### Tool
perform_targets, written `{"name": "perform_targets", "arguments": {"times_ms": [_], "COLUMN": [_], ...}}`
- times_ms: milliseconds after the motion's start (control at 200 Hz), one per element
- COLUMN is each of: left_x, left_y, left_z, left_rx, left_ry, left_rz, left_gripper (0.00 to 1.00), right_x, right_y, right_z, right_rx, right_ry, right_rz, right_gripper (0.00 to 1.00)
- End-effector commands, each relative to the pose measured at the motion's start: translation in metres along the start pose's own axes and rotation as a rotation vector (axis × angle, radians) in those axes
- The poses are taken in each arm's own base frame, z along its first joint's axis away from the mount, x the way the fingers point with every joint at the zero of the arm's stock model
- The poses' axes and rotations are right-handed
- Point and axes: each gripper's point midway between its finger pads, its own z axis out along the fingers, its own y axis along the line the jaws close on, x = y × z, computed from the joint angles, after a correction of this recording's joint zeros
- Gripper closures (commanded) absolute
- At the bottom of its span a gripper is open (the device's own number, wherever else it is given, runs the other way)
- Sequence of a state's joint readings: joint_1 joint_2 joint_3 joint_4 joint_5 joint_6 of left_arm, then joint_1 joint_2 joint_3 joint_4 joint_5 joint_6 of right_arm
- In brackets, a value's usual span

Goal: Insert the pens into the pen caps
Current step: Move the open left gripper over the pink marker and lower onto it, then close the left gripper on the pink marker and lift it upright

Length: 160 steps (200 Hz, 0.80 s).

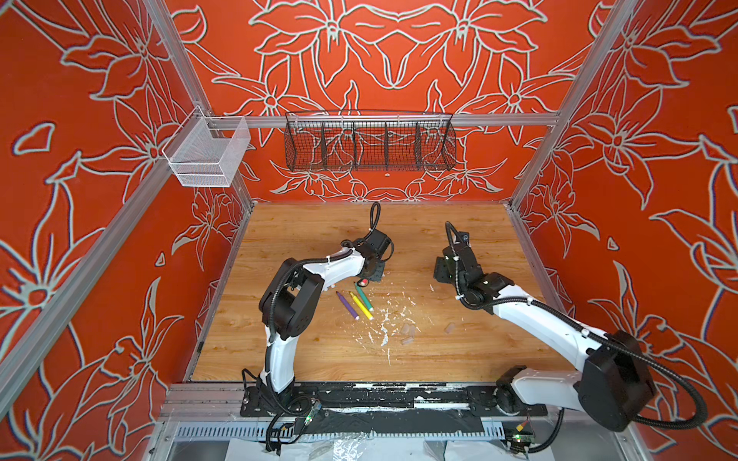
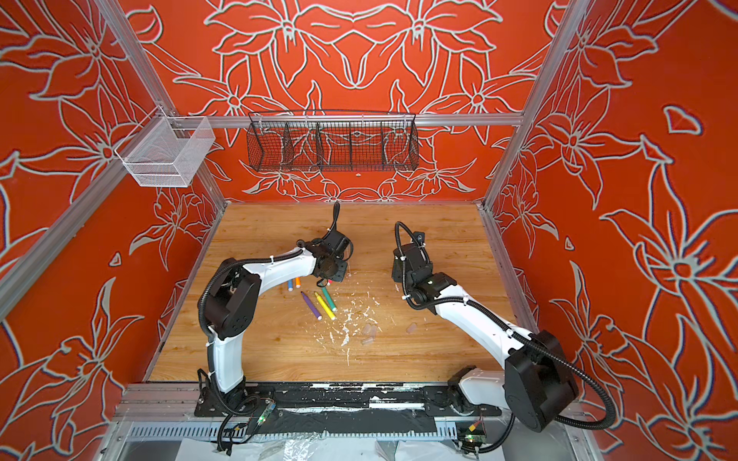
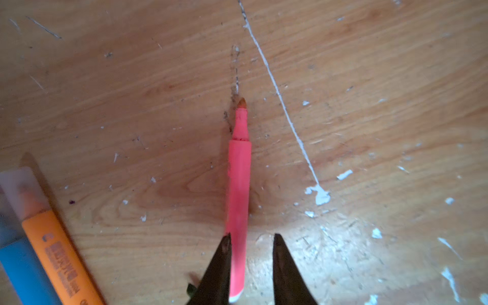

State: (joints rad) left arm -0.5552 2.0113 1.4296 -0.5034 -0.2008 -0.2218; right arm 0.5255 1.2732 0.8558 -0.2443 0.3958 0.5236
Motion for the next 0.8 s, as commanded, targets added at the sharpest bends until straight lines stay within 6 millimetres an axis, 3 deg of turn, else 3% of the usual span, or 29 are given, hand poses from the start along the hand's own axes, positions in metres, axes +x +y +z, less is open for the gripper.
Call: {"name": "perform_targets", "arguments": {"times_ms": [0,590,796], "left_x": [0.011,0.048,0.051], "left_y": [0.012,0.008,0.005], "left_z": [0.004,0.026,0.03], "left_rx": [-0.047,-0.032,0.018], "left_ry": [0.066,0.29,0.314], "left_rz": [-0.003,-0.025,-0.046], "left_gripper": [0.74,0.72,0.79], "right_x": [-0.011,-0.011,-0.009], "right_y": [0.003,0.004,0.004], "right_z": [-0.004,-0.003,-0.001], "right_rx": [-0.008,-0.006,-0.006], "right_ry": [-0.013,-0.009,-0.002], "right_rz": [0.014,0.007,0.006], "right_gripper": [0.31,0.31,0.31]}}
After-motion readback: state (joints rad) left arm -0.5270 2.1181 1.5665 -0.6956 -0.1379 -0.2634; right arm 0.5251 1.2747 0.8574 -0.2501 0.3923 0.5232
